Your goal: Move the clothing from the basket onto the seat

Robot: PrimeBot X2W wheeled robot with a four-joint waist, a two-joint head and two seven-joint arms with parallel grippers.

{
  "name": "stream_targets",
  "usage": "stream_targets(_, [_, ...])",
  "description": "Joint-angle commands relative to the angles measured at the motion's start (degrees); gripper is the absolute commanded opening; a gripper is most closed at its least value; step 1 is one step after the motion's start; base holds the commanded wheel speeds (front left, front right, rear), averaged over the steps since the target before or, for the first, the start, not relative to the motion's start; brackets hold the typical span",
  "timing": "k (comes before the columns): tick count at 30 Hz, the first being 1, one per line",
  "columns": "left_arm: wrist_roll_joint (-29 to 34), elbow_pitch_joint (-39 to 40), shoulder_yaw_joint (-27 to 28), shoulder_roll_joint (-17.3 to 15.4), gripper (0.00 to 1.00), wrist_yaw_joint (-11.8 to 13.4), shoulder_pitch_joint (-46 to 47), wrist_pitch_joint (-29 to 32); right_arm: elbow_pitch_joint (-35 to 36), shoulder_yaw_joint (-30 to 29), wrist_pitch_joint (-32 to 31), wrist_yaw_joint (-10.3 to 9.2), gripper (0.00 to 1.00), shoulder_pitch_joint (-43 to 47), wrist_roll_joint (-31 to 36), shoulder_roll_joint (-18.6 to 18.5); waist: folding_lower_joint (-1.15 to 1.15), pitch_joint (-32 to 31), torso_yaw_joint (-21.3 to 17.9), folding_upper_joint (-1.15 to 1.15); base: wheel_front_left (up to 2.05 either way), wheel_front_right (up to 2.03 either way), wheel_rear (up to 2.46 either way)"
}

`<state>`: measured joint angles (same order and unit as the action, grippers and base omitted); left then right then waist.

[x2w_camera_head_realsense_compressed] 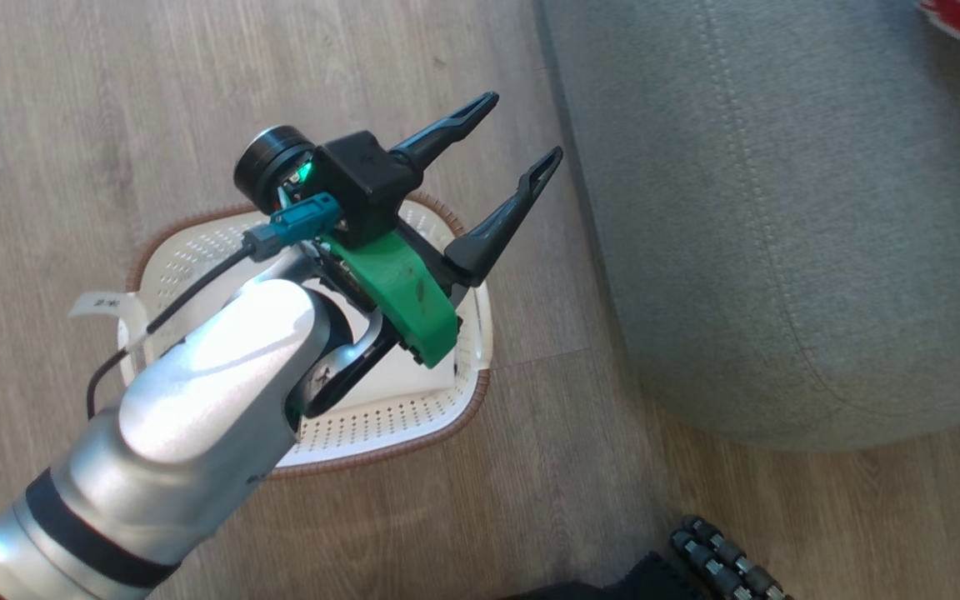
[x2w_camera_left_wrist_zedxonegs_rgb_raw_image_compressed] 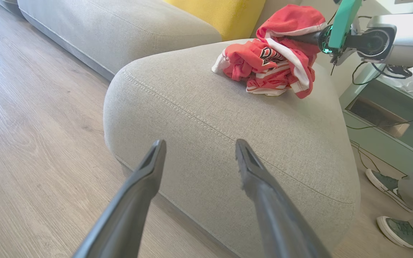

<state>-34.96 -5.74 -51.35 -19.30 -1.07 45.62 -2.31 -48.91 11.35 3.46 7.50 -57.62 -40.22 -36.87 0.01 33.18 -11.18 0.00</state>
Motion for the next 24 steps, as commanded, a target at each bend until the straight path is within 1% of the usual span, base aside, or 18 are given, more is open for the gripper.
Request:
stream_targets(1, [0.45,1.52,1.54,-0.23,1.00,-0.29,2.03,-0.60,-1.83,0.80,-2.86,-0.01,0.00,-0.52,0.41,-1.35,-0.01,0.38,0.77,0.00,0.00,0.00,0.00])
stream_targets(7, [0.20,0.62,1.39,0.26,1.00,-0.32,2.06,-1.32,-7.01,3.85,-11.70,-0.01,0.00,-2.34,-0.31,-0.47,-0.01,0.09,1.38,0.00,0.00,0.00,0.00])
stream_targets(9, [0.12,0.34,1.36,0.42,1.00,-0.30,2.07,-1.54,-7.38,4.40,-12.86,-0.01,0.00,-2.56,-1.02,-0.44,-0.01,-0.07,1.46,0.00,0.00,0.00,0.00])
stream_targets(11, [0.01,0.00,1.37,0.51,1.00,-0.26,1.99,-1.84,-7.32,4.81,-12.65,-0.01,0.00,-2.70,-1.77,-0.35,-0.01,-0.53,1.35,0.00,0.00,0.00,0.00])
stream_targets(12, [-0.07,-0.21,1.39,0.54,1.00,-0.25,1.89,-2.03,-7.31,5.16,-12.50,-0.01,0.31,-2.64,-2.02,-0.29,-0.01,-0.91,1.22,0.00,0.00,0.00,0.00])
stream_targets(13, [-0.07,-0.21,1.39,0.54,1.00,-0.25,1.89,-2.03,-7.31,5.16,-12.50,-0.01,0.31,-2.64,-2.02,-0.29,-0.01,-0.91,1.22,0.00,0.00,0.00,0.00])
stream_targets(14, [-0.16,-0.42,1.39,0.54,1.00,-0.27,1.75,-2.25,-7.23,5.54,-12.37,-0.01,0.76,-2.52,-2.26,-0.16,-0.01,-1.36,1.03,0.00,0.00,0.00,0.00])
stream_targets(15, [-0.25,-0.61,1.39,0.55,1.00,-0.29,1.62,-2.46,-7.07,5.97,-12.24,-0.01,1.00,-2.42,-2.46,-0.11,-0.01,-1.84,0.86,0.00,0.00,0.00,0.00])
stream_targets(19, [-0.81,-1.53,1.51,0.56,1.00,-0.30,0.90,-3.26,-5.68,8.16,-12.01,-0.01,1.00,-2.13,-2.87,-0.32,-0.01,-4.29,0.12,0.00,0.00,0.00,0.00])
stream_targets(24, [-1.69,-2.41,1.76,0.47,1.00,0.00,-0.49,-4.23,-3.99,10.77,-13.60,-0.01,1.00,-1.11,-4.28,-1.46,-0.01,-7.87,-0.77,0.00,0.00,0.00,0.00])
